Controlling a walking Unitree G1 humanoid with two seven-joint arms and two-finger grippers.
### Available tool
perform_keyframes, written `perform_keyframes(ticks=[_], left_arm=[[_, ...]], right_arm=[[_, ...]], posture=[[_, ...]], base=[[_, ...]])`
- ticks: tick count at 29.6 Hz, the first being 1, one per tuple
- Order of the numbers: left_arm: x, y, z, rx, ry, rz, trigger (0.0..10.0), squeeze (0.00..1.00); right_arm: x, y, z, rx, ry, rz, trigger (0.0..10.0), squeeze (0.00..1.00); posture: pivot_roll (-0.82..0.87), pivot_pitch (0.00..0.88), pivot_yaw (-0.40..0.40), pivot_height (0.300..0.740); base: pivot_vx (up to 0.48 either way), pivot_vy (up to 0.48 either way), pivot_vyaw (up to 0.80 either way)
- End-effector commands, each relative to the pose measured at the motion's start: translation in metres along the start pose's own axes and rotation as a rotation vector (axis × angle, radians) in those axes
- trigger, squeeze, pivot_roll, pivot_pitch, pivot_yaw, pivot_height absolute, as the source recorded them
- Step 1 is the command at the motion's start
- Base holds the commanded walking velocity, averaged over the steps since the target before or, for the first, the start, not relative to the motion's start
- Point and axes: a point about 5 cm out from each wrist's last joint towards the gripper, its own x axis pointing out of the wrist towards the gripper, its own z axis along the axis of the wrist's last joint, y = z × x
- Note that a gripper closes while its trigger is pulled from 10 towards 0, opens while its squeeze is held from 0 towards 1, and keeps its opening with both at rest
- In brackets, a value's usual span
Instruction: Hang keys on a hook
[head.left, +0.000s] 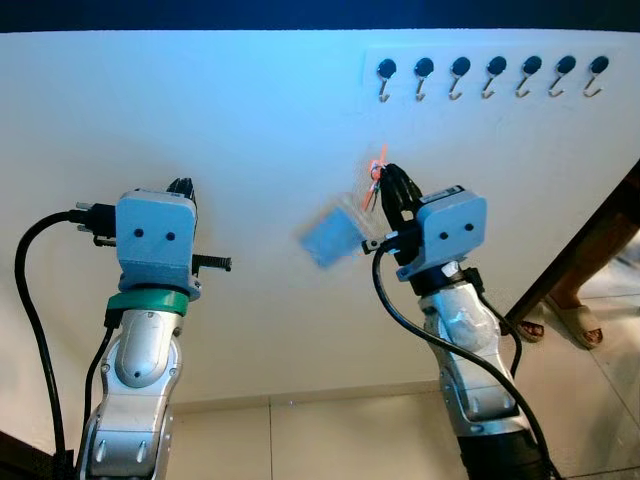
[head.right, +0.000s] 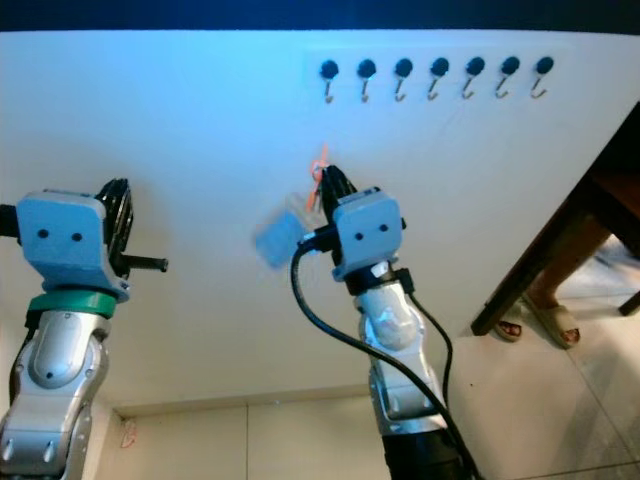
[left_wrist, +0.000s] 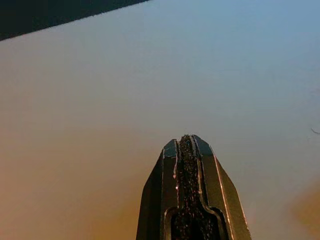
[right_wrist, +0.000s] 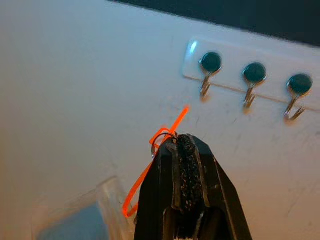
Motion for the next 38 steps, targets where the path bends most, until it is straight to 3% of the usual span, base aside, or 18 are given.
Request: perform_keyframes(ticks=[1, 6, 7, 12, 19, 28, 38], left_arm=[[0.0, 0.0, -0.002, 0.009, 0.005, -0.006, 10.0, 0.0], [0.002, -0.001, 0.0, 0.007, -0.001, -0.016, 10.0, 0.0], [0.005, -0.003, 0.002, 0.002, -0.017, -0.051, 10.0, 0.0], [0.01, -0.01, 0.009, -0.008, -0.044, -0.132, 10.0, 0.0], [0.015, -0.009, 0.012, -0.008, -0.053, -0.14, 10.0, 0.0], [0.013, -0.011, 0.014, -0.015, -0.052, -0.151, 10.0, 0.0], [0.011, -0.008, 0.014, -0.007, -0.043, -0.136, 10.0, 0.0]], right_arm=[[0.005, -0.006, 0.001, -0.002, -0.009, -0.023, 10.0, 0.0], [0.028, -0.019, 0.015, -0.037, -0.076, -0.044, 10.0, 0.0], [0.042, -0.028, 0.024, -0.053, -0.114, -0.067, 10.0, 0.0], [0.049, -0.036, 0.031, -0.072, -0.143, -0.104, 10.0, 0.0], [0.059, -0.048, 0.02, -0.109, -0.1, -0.169, 10.0, 0.0], [0.082, -0.045, 0.013, -0.093, -0.073, -0.118, 10.0, 0.0], [0.092, -0.03, 0.005, -0.068, -0.055, -0.046, 10.0, 0.0]], posture=[[-0.06, 0.0, 0.069, 0.74], [-0.06, 0.0, 0.075, 0.74], [-0.06, 0.0, 0.075, 0.74], [-0.04, 0.0, 0.068, 0.74], [-0.04, 0.0, 0.081, 0.74], [-0.01, 0.0, 0.076, 0.74], [0.0, 0.0, 0.068, 0.74]], base=[[0.0, 0.0, 0.0], [0.0, 0.0, 0.0], [0.0, 0.0, 0.0], [0.0, 0.0, 0.0], [0.0, 0.0, 0.0], [0.0, 0.0, 0.0], [0.0, 0.0, 0.0]])
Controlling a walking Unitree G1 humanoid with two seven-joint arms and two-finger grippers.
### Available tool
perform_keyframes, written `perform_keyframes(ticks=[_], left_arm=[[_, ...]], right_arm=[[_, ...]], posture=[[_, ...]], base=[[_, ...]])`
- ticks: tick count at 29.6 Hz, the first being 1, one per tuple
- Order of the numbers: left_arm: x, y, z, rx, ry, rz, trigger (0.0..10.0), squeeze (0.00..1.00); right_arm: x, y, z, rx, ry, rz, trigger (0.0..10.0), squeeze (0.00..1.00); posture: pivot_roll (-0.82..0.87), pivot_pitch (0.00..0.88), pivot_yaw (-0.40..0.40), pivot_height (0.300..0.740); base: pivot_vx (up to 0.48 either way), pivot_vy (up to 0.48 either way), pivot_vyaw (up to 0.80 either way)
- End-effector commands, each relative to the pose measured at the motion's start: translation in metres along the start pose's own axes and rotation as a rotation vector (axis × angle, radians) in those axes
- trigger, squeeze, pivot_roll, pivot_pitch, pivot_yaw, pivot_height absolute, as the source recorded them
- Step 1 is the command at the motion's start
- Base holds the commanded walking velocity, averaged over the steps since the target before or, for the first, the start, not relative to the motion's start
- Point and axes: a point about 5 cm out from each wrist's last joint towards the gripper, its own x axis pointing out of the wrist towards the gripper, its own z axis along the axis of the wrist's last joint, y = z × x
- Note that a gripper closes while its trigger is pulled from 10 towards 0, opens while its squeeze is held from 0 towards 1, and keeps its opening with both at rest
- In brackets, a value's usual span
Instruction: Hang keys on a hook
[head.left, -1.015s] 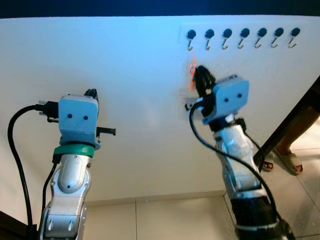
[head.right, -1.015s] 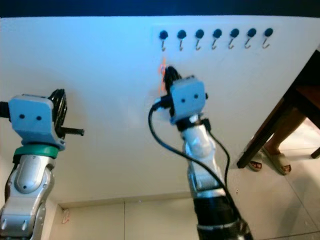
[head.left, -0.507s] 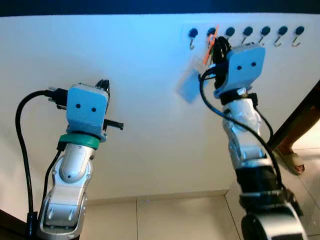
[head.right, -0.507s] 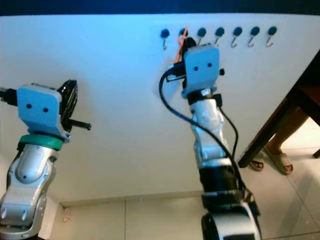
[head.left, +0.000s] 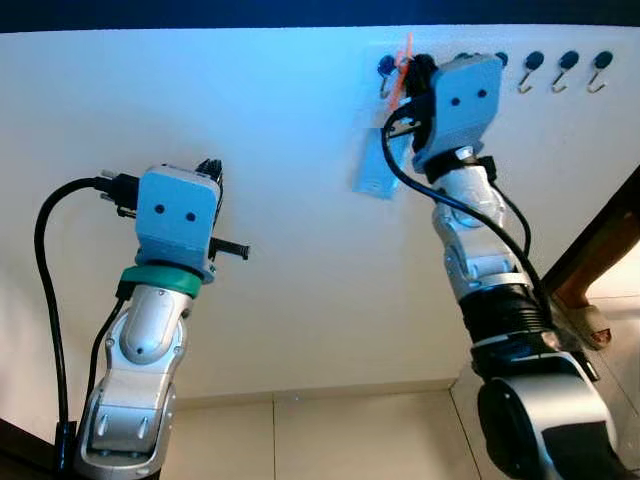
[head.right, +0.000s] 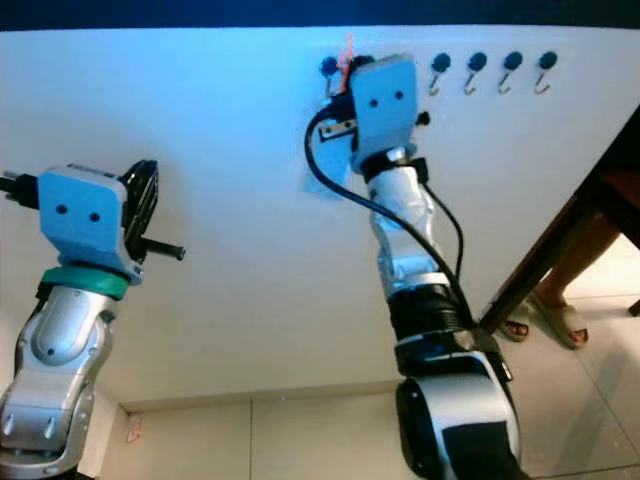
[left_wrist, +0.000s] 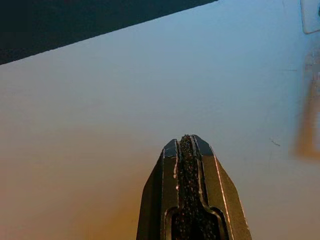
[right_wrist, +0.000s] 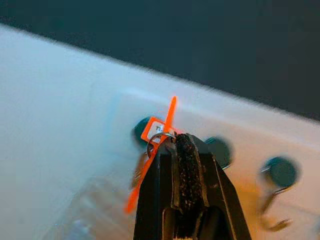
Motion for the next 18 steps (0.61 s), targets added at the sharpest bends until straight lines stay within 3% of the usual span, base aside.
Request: perform_keyframes(ticks=[1, 13, 18], left_arm=[[-0.003, 0.002, 0.0, 0.004, 0.009, 0.008, 10.0, 0.0], [-0.003, 0.001, 0.001, 0.001, 0.012, 0.012, 10.0, 0.0], [-0.004, 0.0, 0.0, -0.002, 0.014, 0.011, 10.0, 0.0]], right_arm=[[0.002, 0.005, 0.001, 0.014, -0.008, 0.019, 10.0, 0.0], [0.004, 0.017, -0.001, 0.005, -0.017, 0.091, 10.0, 0.0], [-0.008, 0.028, -0.012, -0.016, 0.005, 0.159, 10.0, 0.0]], posture=[[0.0, 0.0, 0.068, 0.74], [0.0, 0.0, 0.067, 0.74], [0.0, 0.0, 0.064, 0.74]], base=[[0.0, 0.0, 0.0], [0.0, 0.0, 0.0], [0.0, 0.0, 0.0]])
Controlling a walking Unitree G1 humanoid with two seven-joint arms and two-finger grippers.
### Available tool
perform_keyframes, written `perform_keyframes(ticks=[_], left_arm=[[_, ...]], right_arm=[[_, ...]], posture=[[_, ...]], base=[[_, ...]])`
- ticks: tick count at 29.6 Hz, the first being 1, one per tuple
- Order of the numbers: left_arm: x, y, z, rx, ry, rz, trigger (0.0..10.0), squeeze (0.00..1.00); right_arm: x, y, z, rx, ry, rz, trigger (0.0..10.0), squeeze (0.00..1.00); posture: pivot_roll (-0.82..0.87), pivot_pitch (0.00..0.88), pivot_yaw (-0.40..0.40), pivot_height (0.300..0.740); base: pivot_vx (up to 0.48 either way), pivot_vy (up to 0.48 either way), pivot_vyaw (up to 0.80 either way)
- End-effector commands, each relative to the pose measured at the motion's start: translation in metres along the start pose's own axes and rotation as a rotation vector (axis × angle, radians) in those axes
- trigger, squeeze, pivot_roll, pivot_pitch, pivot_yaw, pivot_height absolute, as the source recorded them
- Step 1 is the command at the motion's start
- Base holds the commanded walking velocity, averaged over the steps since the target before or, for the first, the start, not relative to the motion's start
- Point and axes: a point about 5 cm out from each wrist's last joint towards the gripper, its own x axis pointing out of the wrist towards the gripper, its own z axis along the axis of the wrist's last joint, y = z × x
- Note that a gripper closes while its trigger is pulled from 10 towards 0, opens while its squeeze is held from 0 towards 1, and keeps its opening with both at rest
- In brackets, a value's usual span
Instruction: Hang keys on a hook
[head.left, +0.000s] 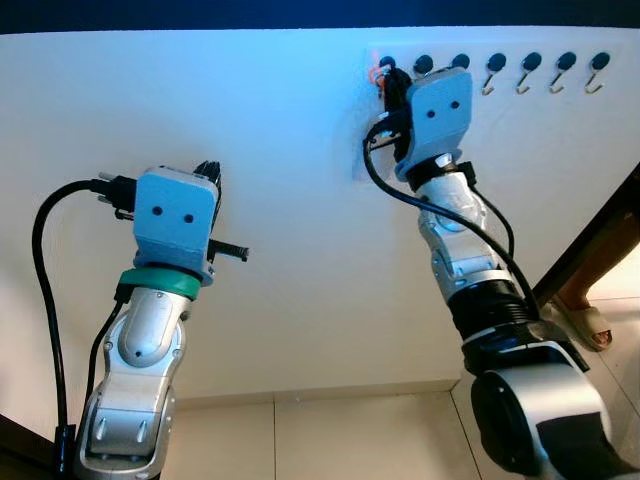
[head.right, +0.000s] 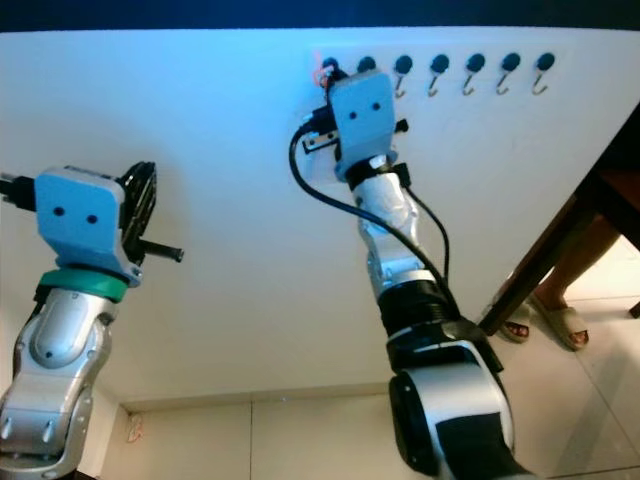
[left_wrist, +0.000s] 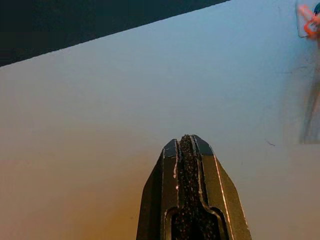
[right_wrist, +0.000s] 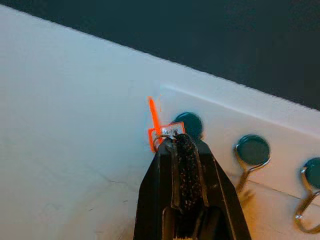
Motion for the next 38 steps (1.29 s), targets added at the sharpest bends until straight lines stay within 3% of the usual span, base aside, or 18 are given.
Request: perform_keyframes(ticks=[1, 9, 13, 26, 30, 33, 38], left_arm=[[-0.003, 0.0, -0.001, 0.005, 0.011, 0.008, 10.0, 0.0], [-0.003, 0.0, -0.001, 0.001, 0.013, 0.006, 10.0, 0.0], [-0.003, -0.002, -0.002, -0.003, 0.017, 0.002, 10.0, 0.0], [-0.002, -0.002, -0.002, -0.003, 0.017, 0.001, 10.0, 0.0], [-0.004, -0.003, -0.005, 0.001, 0.031, -0.011, 10.0, 0.0], [-0.015, -0.009, -0.02, -0.005, 0.099, -0.066, 10.0, 0.0], [-0.022, -0.005, -0.029, -0.021, 0.152, -0.041, 10.0, 0.0]], right_arm=[[-0.007, 0.013, -0.006, 0.013, 0.01, 0.061, 10.0, 0.0], [-0.019, 0.011, -0.003, 0.014, -0.035, 0.057, 10.0, 0.0], [-0.021, -0.001, 0.013, 0.042, -0.112, 0.006, 10.0, 0.0], [-0.021, -0.001, 0.014, 0.053, -0.096, 0.008, 10.0, 0.0], [-0.035, 0.011, -0.003, 0.089, -0.013, 0.04, 10.0, 0.0], [-0.064, 0.026, -0.028, 0.274, 0.136, 0.0, 10.0, 0.0], [-0.084, 0.036, -0.033, 0.292, 0.177, 0.001, 10.0, 0.0]], posture=[[-0.01, 0.0, 0.065, 0.74], [-0.01, 0.0, 0.065, 0.74], [-0.02, 0.0, 0.068, 0.74], [-0.02, 0.0, 0.066, 0.74], [-0.01, 0.0, 0.059, 0.74], [-0.02, 0.0, 0.058, 0.74], [-0.03, 0.0, 0.061, 0.74]], base=[[0.0, 0.0, 0.0], [0.0, 0.0, 0.0], [0.0, 0.0, 0.0], [0.0, 0.0, 0.0], [0.0, 0.0, 0.0], [0.0, 0.0, 0.0], [0.0, 0.0, 0.0]])
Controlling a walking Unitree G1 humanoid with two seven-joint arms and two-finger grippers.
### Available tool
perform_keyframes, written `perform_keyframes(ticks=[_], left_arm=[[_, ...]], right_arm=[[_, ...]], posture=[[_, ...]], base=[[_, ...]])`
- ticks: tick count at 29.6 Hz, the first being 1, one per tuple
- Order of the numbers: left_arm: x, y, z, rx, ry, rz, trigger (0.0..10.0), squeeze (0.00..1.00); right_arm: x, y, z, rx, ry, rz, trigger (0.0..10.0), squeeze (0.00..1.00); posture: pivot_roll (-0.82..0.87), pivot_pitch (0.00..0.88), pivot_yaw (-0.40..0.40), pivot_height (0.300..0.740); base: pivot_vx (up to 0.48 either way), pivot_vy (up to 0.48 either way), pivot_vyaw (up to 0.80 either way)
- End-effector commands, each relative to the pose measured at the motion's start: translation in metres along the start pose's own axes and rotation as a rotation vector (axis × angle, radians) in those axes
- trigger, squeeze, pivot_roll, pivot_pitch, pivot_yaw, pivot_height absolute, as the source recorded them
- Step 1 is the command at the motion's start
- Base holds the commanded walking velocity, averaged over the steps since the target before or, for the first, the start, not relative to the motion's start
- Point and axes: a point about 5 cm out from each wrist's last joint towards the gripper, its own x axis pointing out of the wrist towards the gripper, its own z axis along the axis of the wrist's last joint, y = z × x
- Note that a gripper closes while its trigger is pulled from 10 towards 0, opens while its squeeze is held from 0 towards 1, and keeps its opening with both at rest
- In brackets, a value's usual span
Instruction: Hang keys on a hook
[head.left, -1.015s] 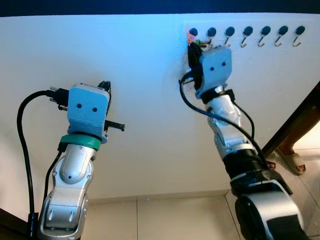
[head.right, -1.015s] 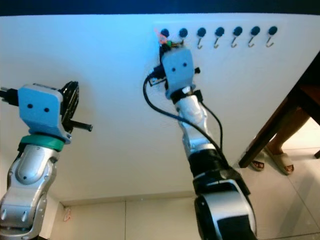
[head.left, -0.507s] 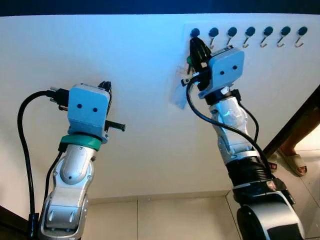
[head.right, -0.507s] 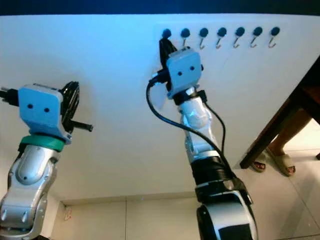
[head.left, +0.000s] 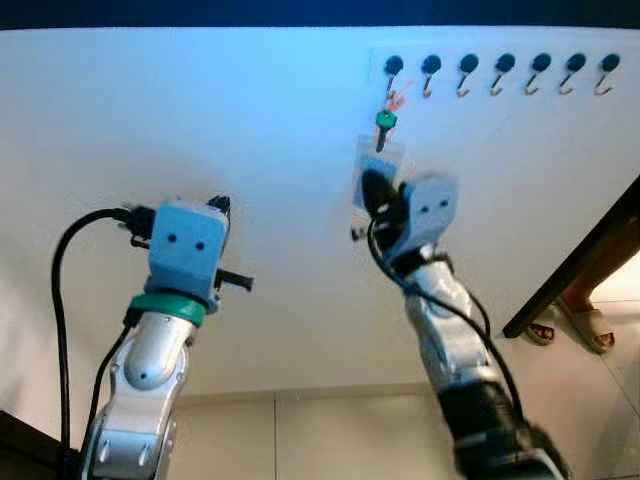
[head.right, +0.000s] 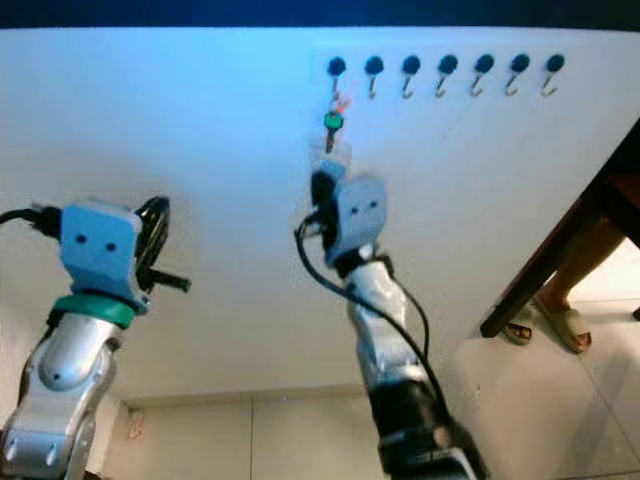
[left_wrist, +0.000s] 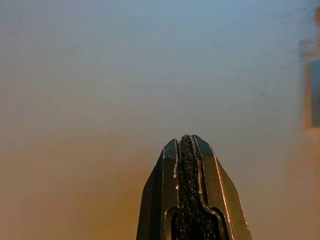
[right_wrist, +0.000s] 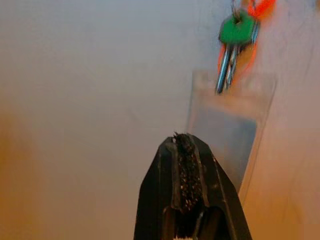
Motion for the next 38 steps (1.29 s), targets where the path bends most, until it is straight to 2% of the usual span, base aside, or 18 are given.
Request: perform_keyframes(ticks=[1, 3, 4, 6, 10, 13, 17, 25, 38], left_arm=[[-0.005, 0.002, -0.011, -0.022, 0.064, 0.008, 10.0, 0.0], [-0.01, 0.003, -0.024, -0.041, 0.145, -0.001, 10.0, 0.0], [-0.01, 0.003, -0.024, -0.041, 0.145, -0.001, 10.0, 0.0], [-0.016, 0.0, -0.034, -0.054, 0.204, -0.028, 10.0, 0.0], [-0.017, -0.004, -0.037, -0.064, 0.201, -0.043, 10.0, 0.0], [-0.011, -0.002, -0.033, -0.052, 0.169, 0.001, 10.0, 0.0], [-0.004, 0.0, -0.027, 0.025, 0.113, 0.024, 10.0, 0.0], [-0.002, 0.003, -0.025, 0.018, 0.11, 0.039, 10.0, 0.0], [-0.002, 0.002, -0.024, 0.02, 0.093, 0.048, 10.0, 0.0]], right_arm=[[-0.009, 0.004, 0.0, 0.001, -0.004, -0.01, 10.0, 0.0], [-0.026, 0.004, -0.008, -0.025, 0.032, -0.048, 10.0, 0.0], [-0.026, 0.004, -0.008, -0.025, 0.032, -0.048, 10.0, 0.0], [-0.037, 0.001, -0.011, -0.071, 0.053, -0.08, 10.0, 0.0], [-0.044, -0.005, -0.012, -0.13, 0.072, -0.094, 10.0, 0.0], [-0.041, -0.006, -0.01, -0.165, 0.059, -0.091, 10.0, 0.0], [-0.034, -0.002, -0.003, -0.211, 0.029, -0.082, 10.0, 0.0], [-0.029, 0.004, 0.0, -0.186, 0.024, -0.084, 10.0, 0.0], [-0.028, 0.005, -0.001, -0.179, 0.028, -0.087, 10.0, 0.0]], posture=[[-0.03, 0.0, 0.063, 0.74], [-0.04, 0.0, 0.066, 0.74], [-0.04, 0.0, 0.066, 0.74], [-0.05, 0.0, 0.072, 0.74], [-0.06, 0.0, 0.074, 0.74], [-0.05, 0.0, 0.069, 0.74], [-0.05, 0.0, 0.061, 0.74], [-0.04, 0.0, 0.059, 0.74], [-0.04, 0.0, 0.061, 0.74]], base=[[0.0, 0.0, 0.0], [0.0, 0.0, 0.0], [0.0, 0.0, 0.0], [0.0, 0.0, 0.0], [0.0, 0.0, 0.0], [0.0, 0.0, 0.0], [0.0, 0.0, 0.0], [-0.256, 0.0, 0.0], [-0.396, 0.0, 0.0]])
